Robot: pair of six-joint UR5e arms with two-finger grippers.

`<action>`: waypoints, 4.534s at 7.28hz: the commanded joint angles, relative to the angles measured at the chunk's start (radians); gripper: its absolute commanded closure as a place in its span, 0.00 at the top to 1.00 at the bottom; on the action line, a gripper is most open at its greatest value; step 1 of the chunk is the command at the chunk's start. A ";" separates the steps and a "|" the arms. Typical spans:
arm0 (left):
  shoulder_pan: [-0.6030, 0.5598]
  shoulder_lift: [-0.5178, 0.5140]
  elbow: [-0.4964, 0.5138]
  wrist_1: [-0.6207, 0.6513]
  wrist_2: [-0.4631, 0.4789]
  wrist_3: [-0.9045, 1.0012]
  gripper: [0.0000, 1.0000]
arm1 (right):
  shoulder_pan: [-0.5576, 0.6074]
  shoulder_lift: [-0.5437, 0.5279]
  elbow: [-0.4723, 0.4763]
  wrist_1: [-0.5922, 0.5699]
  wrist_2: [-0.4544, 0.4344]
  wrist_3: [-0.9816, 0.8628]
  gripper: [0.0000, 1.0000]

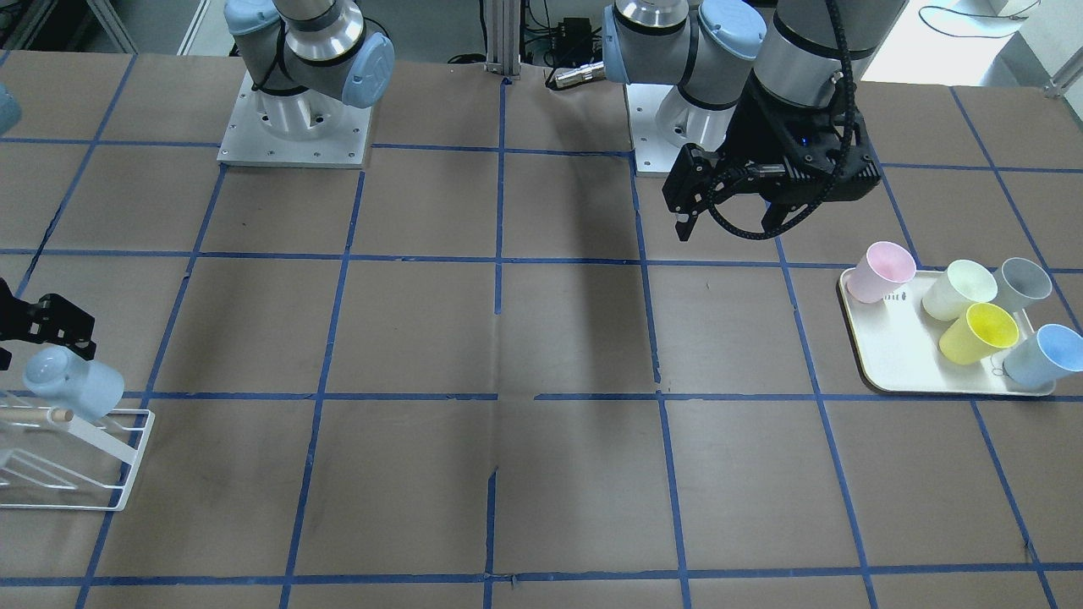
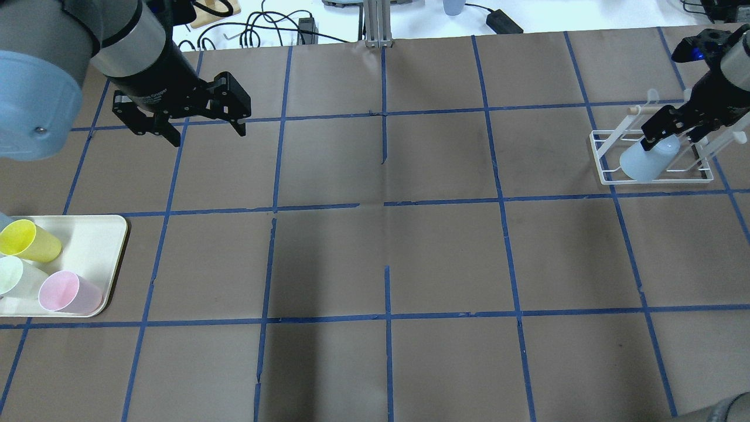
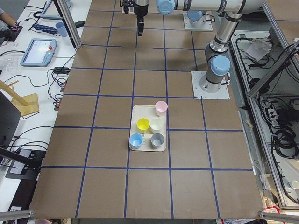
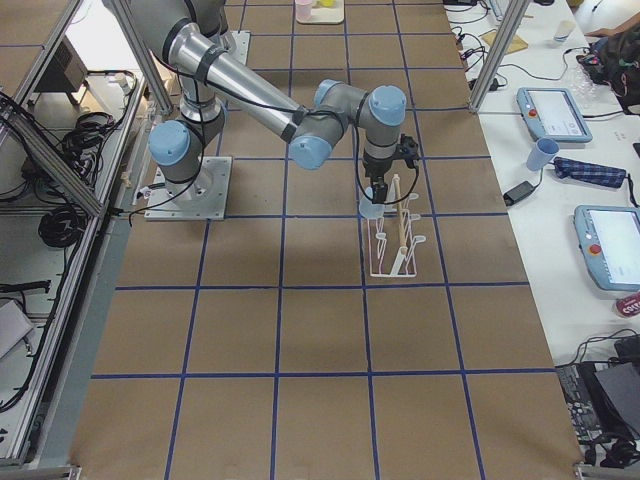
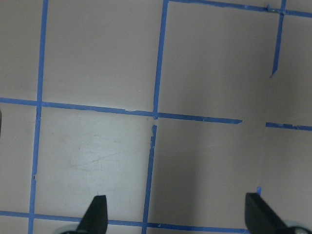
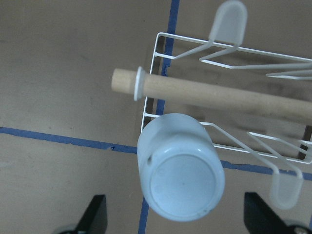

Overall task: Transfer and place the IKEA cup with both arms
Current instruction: 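Lower the right gripper and close it on the light blue cup, then lift the cup off the rack rod with the right gripper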

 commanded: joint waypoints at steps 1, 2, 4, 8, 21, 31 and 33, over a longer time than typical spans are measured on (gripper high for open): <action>0.000 -0.002 0.002 0.000 -0.001 -0.001 1.00 | 0.003 0.023 -0.001 -0.018 0.000 0.038 1.00; 0.000 0.000 0.000 0.000 0.000 -0.001 1.00 | 0.004 0.024 -0.001 -0.018 0.007 0.041 1.00; 0.000 0.000 0.002 0.000 0.000 0.001 1.00 | 0.012 0.030 0.001 -0.018 0.001 0.048 1.00; 0.000 0.000 0.002 0.000 0.000 0.001 1.00 | 0.012 0.049 -0.004 -0.019 0.003 0.067 1.00; 0.002 0.000 0.002 0.000 0.000 0.001 1.00 | 0.012 0.017 -0.019 -0.033 -0.038 0.055 0.18; 0.087 0.025 0.020 -0.202 -0.266 -0.002 1.00 | 0.136 -0.278 -0.016 0.357 0.447 0.050 0.16; 0.170 0.028 0.000 -0.242 -0.419 0.060 1.00 | 0.187 -0.273 0.004 0.383 0.808 0.054 0.16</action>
